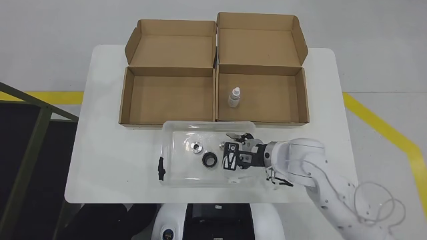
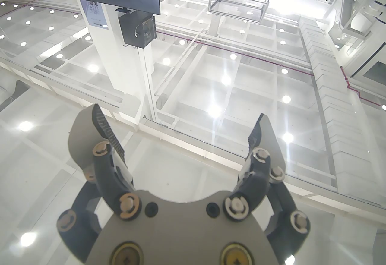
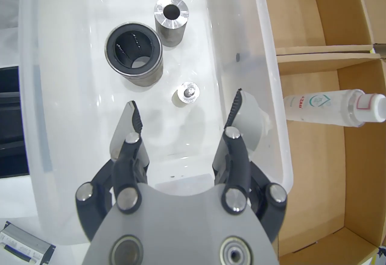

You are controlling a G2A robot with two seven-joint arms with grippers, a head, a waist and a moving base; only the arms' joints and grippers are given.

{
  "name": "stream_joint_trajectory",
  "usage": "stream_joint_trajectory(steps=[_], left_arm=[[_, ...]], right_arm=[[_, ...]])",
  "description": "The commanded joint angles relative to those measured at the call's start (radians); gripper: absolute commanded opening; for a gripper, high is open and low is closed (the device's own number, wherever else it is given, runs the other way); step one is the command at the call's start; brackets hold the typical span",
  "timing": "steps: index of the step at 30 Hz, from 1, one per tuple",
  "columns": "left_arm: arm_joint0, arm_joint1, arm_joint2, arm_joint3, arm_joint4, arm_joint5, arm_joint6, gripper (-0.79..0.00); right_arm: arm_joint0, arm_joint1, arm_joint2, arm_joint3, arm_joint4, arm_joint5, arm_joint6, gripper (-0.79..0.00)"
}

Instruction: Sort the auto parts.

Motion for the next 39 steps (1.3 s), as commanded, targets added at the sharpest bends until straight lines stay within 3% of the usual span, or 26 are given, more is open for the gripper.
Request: stream_joint_trajectory(steps=[1,12,29,33,37,39], left_arm=[[0.0,0.0,0.0,0.0,0.0,0.0,0.0,0.0],[0.0,0.0,0.0,0.0,0.0,0.0,0.0,0.0],[0.0,0.0,0.0,0.0,0.0,0.0,0.0,0.0],[0.0,0.0,0.0,0.0,0.0,0.0,0.0,0.0],[0.0,0.0,0.0,0.0,0.0,0.0,0.0,0.0],[0.0,0.0,0.0,0.0,0.0,0.0,0.0,0.0]], right_arm=[[0.017,-0.003,-0.015,0.012,0.014,-0.003,0.021,-0.271],[0.116,-0.025,-0.099,0.107,0.049,0.025,0.08,-0.385],[0.21,-0.054,-0.186,0.217,0.089,0.039,0.081,-0.437],[0.217,-0.055,-0.191,0.226,0.095,0.038,0.082,-0.554],[0.218,-0.054,-0.19,0.224,0.098,0.034,0.084,-0.757],[0.215,-0.053,-0.186,0.215,0.098,0.03,0.086,-0.785]])
